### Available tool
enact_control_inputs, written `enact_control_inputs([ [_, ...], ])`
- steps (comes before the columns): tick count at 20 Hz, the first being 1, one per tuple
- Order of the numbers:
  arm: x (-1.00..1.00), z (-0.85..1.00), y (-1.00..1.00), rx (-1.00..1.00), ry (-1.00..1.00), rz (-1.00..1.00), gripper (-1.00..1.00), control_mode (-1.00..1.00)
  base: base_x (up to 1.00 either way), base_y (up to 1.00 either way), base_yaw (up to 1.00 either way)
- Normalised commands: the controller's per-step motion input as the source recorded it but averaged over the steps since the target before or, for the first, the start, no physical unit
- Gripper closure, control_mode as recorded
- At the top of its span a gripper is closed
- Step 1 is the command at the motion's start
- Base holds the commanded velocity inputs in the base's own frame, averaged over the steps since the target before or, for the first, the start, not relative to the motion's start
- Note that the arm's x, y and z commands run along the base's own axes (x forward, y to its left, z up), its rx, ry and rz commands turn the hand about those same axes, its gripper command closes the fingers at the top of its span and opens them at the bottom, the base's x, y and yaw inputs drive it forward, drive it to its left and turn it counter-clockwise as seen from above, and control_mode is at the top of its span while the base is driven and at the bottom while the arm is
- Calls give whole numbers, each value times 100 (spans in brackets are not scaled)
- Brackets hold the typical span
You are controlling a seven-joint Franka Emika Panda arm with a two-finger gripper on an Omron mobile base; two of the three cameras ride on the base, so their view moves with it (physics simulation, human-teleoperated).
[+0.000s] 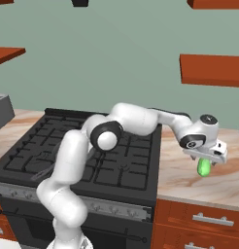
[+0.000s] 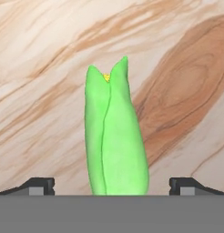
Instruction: Put the corn and eggplant in the pan. Then turn on the front center burner and set the heat to medium.
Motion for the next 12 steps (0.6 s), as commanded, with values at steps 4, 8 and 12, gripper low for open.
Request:
enact_control_inputs([
  [4,-9,-28,0,1,2,1,-100,-100,0,0,0],
  [8,-3,-29,0,0,0,1,-100,-100,0,0,0],
  [12,0,-35,0,0,0,1,-100,-100,0,0,0],
])
